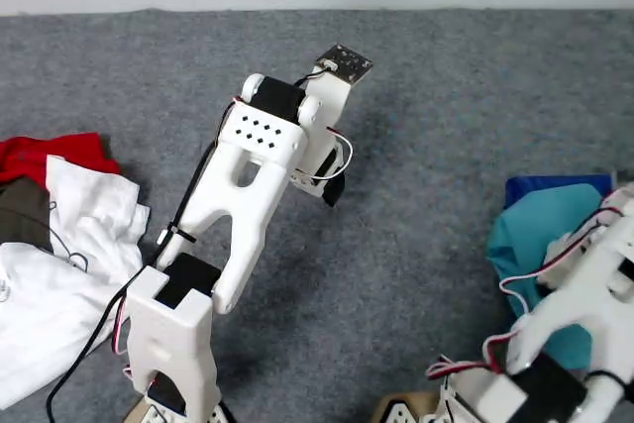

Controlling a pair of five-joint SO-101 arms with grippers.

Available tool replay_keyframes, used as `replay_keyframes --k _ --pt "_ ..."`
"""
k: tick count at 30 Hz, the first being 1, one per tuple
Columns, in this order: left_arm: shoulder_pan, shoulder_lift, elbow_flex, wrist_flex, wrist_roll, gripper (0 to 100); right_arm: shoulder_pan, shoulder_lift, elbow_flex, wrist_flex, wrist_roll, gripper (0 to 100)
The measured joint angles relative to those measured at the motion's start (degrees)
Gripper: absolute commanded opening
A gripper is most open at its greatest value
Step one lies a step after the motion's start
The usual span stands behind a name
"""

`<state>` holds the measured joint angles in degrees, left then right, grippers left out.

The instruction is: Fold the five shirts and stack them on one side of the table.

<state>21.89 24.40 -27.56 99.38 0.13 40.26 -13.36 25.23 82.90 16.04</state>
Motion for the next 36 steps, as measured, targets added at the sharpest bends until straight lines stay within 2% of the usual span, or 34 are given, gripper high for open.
replay_keyframes --k 3,6,12,17,24,30,36 --pt "0.00 0.00 0.00 0.00 0.00 23 -2.46 -2.20 -4.48 -0.35 0.00 28.1" --pt "0.00 0.00 0.00 0.00 0.00 23 -6.77 -2.37 -5.80 -4.92 -1.14 28.1" --pt "0.00 0.00 0.00 0.00 0.00 23 -14.07 4.04 -5.19 -10.81 -3.34 28.1" --pt "0.00 0.00 0.00 0.00 0.00 23 -17.49 12.92 -1.49 -17.23 -3.34 28.1" --pt "0.00 0.00 0.00 0.00 0.00 23 -20.13 18.37 1.05 -18.81 -3.34 28.1" --pt "0.00 0.00 0.00 0.00 0.00 23 -20.22 12.66 2.29 -13.98 -3.34 28.1" --pt "0.00 0.00 0.00 0.00 0.00 23 -20.22 -2.99 2.29 -10.02 -3.34 28.1"
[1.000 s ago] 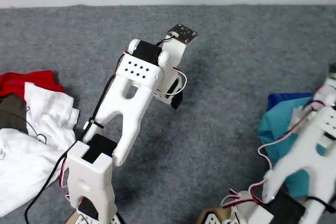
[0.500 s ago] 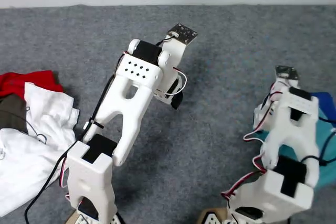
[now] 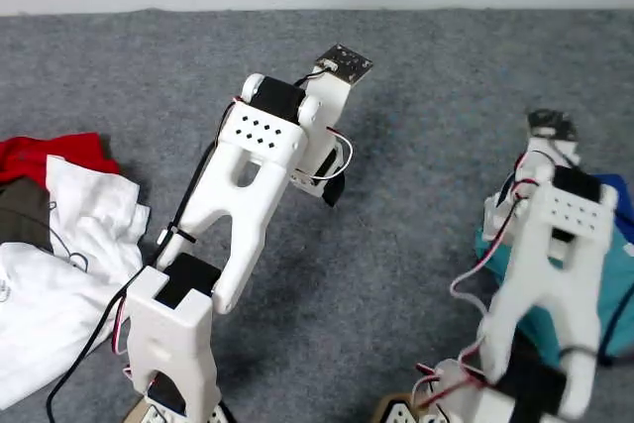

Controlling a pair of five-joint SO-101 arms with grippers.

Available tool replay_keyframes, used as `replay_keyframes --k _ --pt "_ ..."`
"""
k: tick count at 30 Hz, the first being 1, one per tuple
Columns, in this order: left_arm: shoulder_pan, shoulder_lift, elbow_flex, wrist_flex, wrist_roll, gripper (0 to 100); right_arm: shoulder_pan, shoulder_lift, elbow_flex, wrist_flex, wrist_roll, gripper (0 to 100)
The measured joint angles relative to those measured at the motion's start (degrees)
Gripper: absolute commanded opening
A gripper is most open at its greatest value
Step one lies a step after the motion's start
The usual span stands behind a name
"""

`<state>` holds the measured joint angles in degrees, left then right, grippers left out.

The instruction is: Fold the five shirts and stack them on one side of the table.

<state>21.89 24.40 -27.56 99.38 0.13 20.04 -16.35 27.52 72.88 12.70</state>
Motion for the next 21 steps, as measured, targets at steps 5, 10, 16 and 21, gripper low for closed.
replay_keyframes --k 5,10,16,21 --pt "-0.79 -0.44 0.00 0.00 0.00 23 0.00 -13.63 0.00 0.26 2.55 28.1" --pt "-9.58 -7.56 0.00 0.00 0.00 23 0.00 -20.66 0.00 3.96 6.42 28.1" --pt "-32.62 -15.74 1.49 0.00 0.00 23 0.00 -20.66 0.00 7.03 7.03 28.1" --pt "-52.04 -16.35 12.66 0.00 0.18 23 -0.79 -19.69 0.00 7.21 7.03 28.1"
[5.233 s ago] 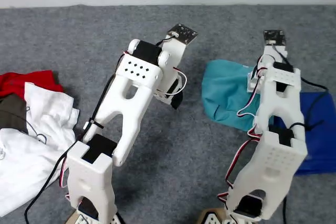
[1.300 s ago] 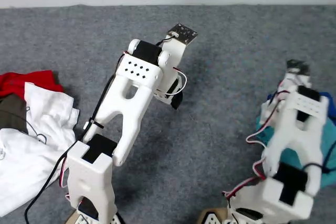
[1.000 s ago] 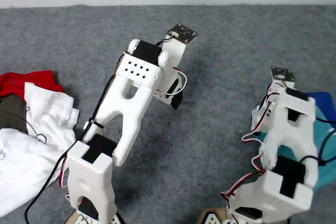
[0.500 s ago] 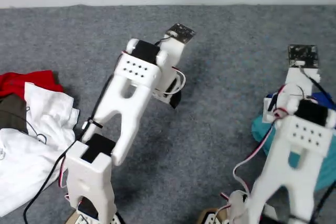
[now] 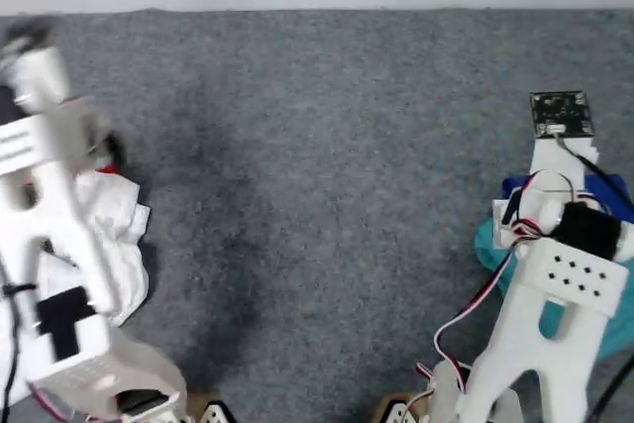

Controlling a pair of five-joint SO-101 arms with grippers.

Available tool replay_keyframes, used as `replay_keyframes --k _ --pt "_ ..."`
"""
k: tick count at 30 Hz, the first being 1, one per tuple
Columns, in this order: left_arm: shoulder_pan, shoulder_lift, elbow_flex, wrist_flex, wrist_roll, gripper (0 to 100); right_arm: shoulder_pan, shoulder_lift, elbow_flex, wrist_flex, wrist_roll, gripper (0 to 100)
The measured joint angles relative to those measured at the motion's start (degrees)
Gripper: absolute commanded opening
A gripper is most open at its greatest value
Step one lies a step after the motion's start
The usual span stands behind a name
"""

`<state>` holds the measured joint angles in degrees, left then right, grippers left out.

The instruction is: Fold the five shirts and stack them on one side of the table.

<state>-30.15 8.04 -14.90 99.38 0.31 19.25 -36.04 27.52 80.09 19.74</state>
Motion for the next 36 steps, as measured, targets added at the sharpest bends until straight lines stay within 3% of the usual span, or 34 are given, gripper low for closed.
replay_keyframes --k 2,5,11,15,20,31,36 --pt "-3.52 0.00 6.77 -0.18 0.00 23 -1.05 0.53 0.00 0.00 0.00 28.1" --pt "-1.67 0.00 18.73 -1.23 0.00 23 -3.87 1.67 1.67 0.00 0.97 28.1" --pt "12.04 0.00 39.56 -13.71 -0.26 23 -10.02 4.84 10.37 0.00 10.46 28.1" --pt "21.27 -0.09 48.26 -21.19 -0.26 23 -10.37 6.59 12.22 0.00 14.68 28.1" --pt "27.69 -2.81 54.07 -25.67 -0.18 23 -10.73 7.74 12.57 0.00 15.38 28.1" --pt "29.01 -2.81 55.21 -22.42 -0.18 23 -10.81 8.00 12.57 0.00 15.38 28.1" --pt "29.10 -2.99 57.76 -26.20 -0.18 23 -10.73 8.00 12.75 0.00 15.74 28.1"
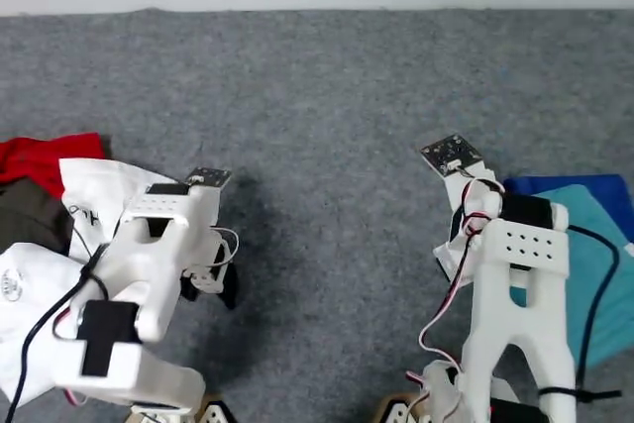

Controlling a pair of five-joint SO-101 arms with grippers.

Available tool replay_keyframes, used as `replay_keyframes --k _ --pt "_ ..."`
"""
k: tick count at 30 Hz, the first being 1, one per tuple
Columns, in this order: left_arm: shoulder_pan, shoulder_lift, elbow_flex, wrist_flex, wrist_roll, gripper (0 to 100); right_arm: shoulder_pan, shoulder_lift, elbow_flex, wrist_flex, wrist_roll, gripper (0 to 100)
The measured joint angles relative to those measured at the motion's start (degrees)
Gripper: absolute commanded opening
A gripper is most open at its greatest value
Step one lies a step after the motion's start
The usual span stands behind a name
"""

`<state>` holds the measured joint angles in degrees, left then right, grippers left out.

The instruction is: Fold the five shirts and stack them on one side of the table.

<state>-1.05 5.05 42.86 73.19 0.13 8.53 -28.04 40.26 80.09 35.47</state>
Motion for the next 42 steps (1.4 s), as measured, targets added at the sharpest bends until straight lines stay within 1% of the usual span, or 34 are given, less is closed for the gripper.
replay_keyframes --k 2,4,42 --pt "0.00 -0.97 2.02 -2.81 -0.18 23 0.00 0.00 0.00 0.00 0.00 28.1" --pt "0.00 -0.97 2.29 -3.25 -0.18 23 0.00 0.00 0.00 0.00 0.00 28.1" --pt "0.00 -0.97 2.29 -3.25 -0.26 23 0.00 0.00 0.00 0.00 0.00 28.1"
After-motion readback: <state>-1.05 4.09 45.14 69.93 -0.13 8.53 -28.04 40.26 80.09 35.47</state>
